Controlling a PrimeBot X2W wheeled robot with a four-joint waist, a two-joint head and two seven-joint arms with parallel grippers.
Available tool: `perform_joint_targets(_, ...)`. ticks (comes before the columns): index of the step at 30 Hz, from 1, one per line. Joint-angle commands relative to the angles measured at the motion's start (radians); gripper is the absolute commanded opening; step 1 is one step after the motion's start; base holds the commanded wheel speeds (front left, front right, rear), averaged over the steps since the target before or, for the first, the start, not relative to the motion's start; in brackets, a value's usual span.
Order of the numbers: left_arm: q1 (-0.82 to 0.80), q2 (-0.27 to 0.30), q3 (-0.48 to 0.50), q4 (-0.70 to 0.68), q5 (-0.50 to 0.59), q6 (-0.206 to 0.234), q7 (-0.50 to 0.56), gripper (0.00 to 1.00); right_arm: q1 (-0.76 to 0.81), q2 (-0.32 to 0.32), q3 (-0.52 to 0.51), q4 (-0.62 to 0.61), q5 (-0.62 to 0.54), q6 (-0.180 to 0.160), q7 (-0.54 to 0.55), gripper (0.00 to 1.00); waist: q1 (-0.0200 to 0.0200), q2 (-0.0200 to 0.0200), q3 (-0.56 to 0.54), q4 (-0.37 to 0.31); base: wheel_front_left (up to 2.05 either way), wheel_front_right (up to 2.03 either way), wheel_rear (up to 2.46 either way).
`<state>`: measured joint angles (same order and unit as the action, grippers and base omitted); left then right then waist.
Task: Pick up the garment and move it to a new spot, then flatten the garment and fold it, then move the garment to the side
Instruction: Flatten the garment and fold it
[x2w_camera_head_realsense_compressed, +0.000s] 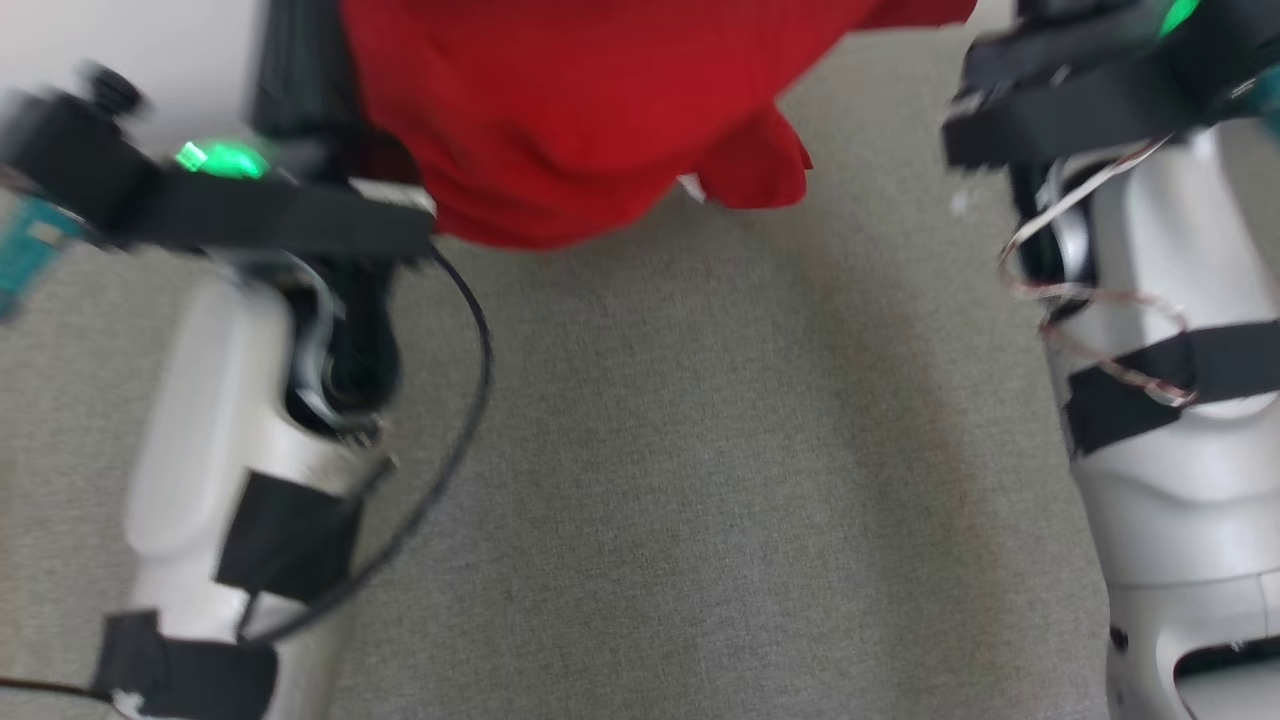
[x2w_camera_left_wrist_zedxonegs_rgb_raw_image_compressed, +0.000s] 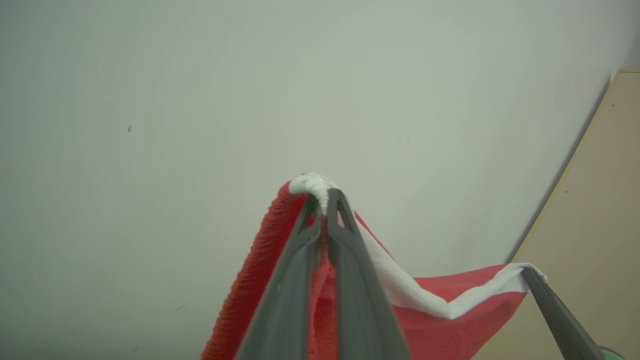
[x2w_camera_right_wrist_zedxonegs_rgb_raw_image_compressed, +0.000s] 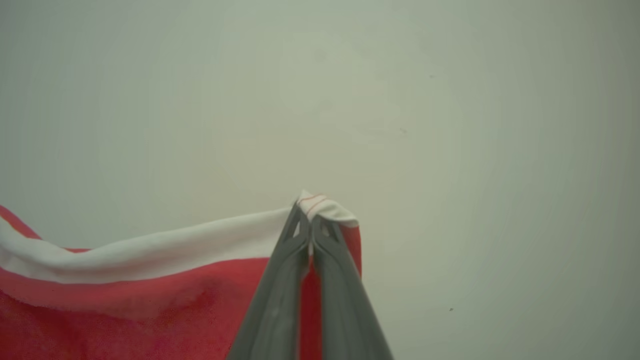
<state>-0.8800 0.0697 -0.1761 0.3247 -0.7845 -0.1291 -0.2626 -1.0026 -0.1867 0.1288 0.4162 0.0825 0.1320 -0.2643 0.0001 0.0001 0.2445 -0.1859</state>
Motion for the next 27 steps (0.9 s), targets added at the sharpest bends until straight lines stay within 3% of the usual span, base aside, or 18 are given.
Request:
perform_joint_targets(1, 0.034, -0.002, -0.017, 0.006, 0.011, -0.001, -0.003, 0.00, 0.034, -0.013, 0.028, 0.015, 0.003, -0.002, 0.000, 0.00, -0.0001, -0.0001, 0.055, -0.015, 0.00, 0.00, 0.00)
perform_joint_targets(5, 0.119, -0.002, -0.069, -0.023, -0.029, -0.002, -0.003, 0.00, 0.093, -0.073, 0.135, 0.065, 0.072, -0.002, 0.000, 0.00, -0.0001, -0.0001, 0.062, -0.008, 0.00, 0.00, 0.00)
perform_joint_targets(9, 0.219, 0.044, -0.161, -0.083, -0.074, -0.002, -0.003, 0.00, 0.165, -0.160, 0.229, 0.075, 0.199, -0.002, 0.013, 0.00, -0.0001, -0.0001, 0.034, 0.009, 0.00, 0.00, 0.00)
perform_joint_targets(15, 0.392, 0.132, -0.257, -0.182, -0.190, -0.002, -0.003, 0.00, 0.320, -0.309, 0.359, -0.062, 0.453, -0.002, 0.176, 0.00, -0.0001, -0.0001, -0.024, 0.024, 0.00, 0.00, 0.00)
perform_joint_targets(20, 0.535, 0.191, -0.293, -0.240, -0.259, -0.002, -0.003, 0.00, 0.480, -0.427, 0.350, -0.189, 0.616, -0.002, 0.341, 0.00, -0.0001, -0.0001, -0.064, 0.032, 0.00, 0.00, 0.00)
perform_joint_targets(27, 0.666, 0.260, -0.404, -0.247, -0.325, -0.002, -0.003, 0.00, 0.713, -0.496, 0.265, -0.306, 0.729, -0.002, 0.494, 0.00, -0.0001, -0.0001, -0.113, 0.058, 0.00, 0.00, 0.00)
